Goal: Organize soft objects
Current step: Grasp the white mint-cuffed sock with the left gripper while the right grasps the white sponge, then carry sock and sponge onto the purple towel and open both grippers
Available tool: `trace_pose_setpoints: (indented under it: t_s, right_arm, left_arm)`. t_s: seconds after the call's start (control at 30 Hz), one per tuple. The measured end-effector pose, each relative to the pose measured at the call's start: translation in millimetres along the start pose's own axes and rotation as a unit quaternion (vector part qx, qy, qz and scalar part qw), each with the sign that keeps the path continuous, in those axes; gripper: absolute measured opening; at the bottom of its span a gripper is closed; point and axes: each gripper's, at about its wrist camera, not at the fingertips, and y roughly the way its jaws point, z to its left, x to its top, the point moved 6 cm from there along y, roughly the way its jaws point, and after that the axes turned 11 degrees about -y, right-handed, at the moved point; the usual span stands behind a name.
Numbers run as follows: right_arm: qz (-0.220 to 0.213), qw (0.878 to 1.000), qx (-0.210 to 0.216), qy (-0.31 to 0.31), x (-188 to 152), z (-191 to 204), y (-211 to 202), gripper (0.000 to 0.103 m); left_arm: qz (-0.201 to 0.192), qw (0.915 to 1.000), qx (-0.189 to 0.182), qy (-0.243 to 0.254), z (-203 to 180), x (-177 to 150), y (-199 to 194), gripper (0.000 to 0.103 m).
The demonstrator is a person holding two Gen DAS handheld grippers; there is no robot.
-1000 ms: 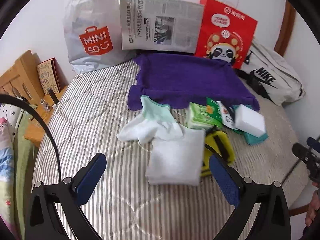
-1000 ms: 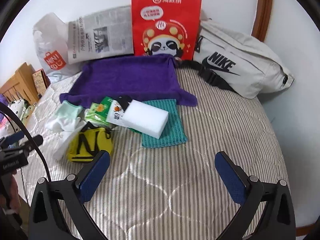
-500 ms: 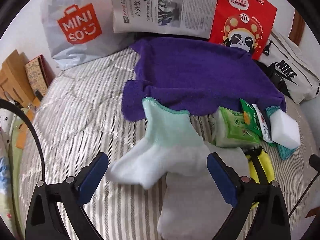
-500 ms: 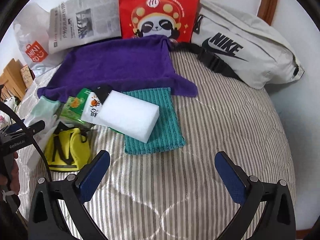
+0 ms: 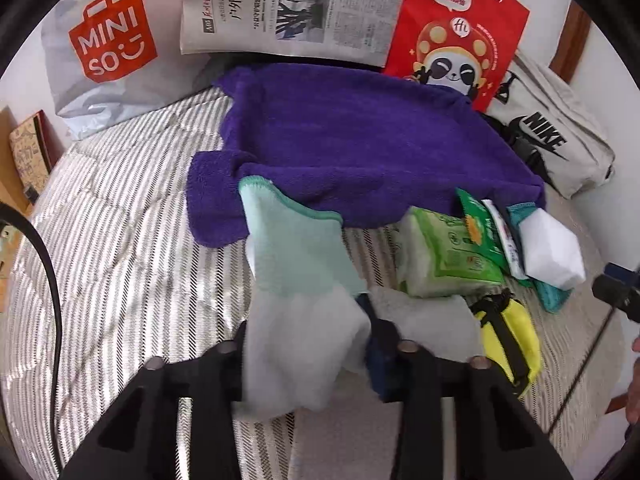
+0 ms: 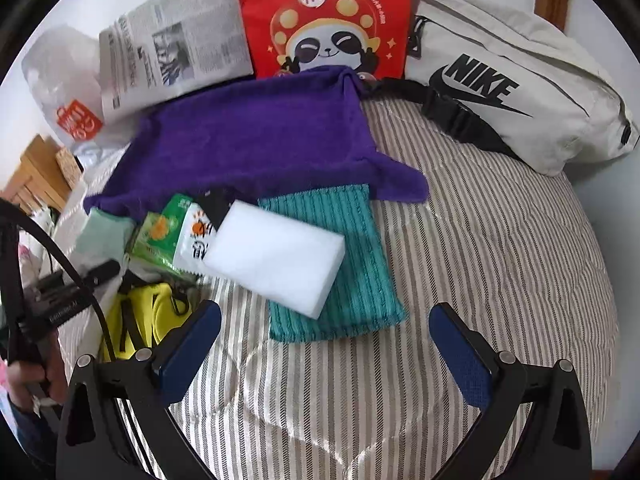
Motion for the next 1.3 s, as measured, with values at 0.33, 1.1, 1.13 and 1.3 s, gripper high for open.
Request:
trace_pose_setpoints:
  t_s: [0.33, 1.1, 1.13, 1.3]
  right_arm:
    - [-0.017, 1.0, 0.007, 0.023, 6, -17, 7, 0.103]
    - [-0.059, 0.991, 0.027, -0.114, 31, 47, 38, 0.072]
    - [-0.06, 0.991, 0.031, -0.113, 30, 48, 36, 0.072]
    - [-0.07, 0.991, 0.04, -0.104, 29, 48, 19, 0.072]
  left_arm:
    - [-0.012, 0.9998, 0.018, -0.002, 15, 7, -17, 0.02]
    - [0.009, 1.0, 0.0, -0.004, 17, 5, -6, 0.023]
    - [0.009, 0.9999, -0.002, -0.006, 18, 5, -7, 0.022]
    - [-0.001, 0.9999, -0.002, -0.011, 18, 8, -22, 0.021]
